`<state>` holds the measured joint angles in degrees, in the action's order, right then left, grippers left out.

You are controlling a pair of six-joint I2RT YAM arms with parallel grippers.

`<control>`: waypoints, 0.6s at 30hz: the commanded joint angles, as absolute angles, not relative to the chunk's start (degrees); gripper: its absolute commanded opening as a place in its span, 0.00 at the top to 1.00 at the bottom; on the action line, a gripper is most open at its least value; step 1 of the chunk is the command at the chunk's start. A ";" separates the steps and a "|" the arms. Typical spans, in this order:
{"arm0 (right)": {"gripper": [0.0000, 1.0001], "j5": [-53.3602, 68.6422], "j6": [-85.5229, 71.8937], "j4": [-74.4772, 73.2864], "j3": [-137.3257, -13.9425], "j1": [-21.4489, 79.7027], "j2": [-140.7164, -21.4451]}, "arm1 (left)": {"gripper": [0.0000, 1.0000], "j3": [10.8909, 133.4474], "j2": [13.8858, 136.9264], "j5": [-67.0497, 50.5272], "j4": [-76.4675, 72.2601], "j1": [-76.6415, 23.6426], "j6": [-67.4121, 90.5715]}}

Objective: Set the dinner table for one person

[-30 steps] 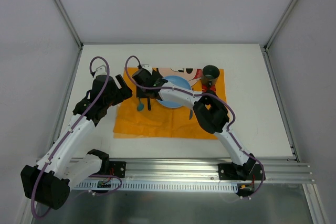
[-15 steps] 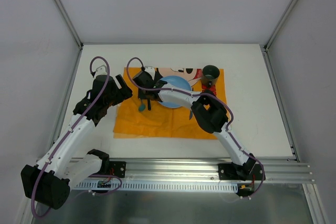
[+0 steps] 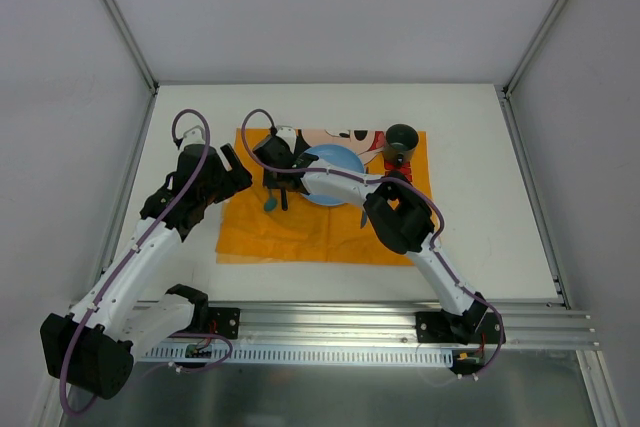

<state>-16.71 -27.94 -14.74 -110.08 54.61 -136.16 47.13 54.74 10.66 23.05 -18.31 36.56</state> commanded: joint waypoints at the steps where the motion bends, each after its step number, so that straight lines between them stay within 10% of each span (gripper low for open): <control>1: 1.00 -17.84 -29.44 -12.40 -109.34 54.67 -135.70 | 0.22 46.85 54.40 11.43 22.50 -18.11 36.03; 18: 1.00 -22.31 -23.30 -11.43 -98.45 55.46 -121.31 | 0.23 45.97 50.54 12.48 22.50 -18.19 36.65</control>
<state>-18.61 -26.17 -12.27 -100.79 54.72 -130.50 46.09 52.58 11.05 23.09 -18.31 36.64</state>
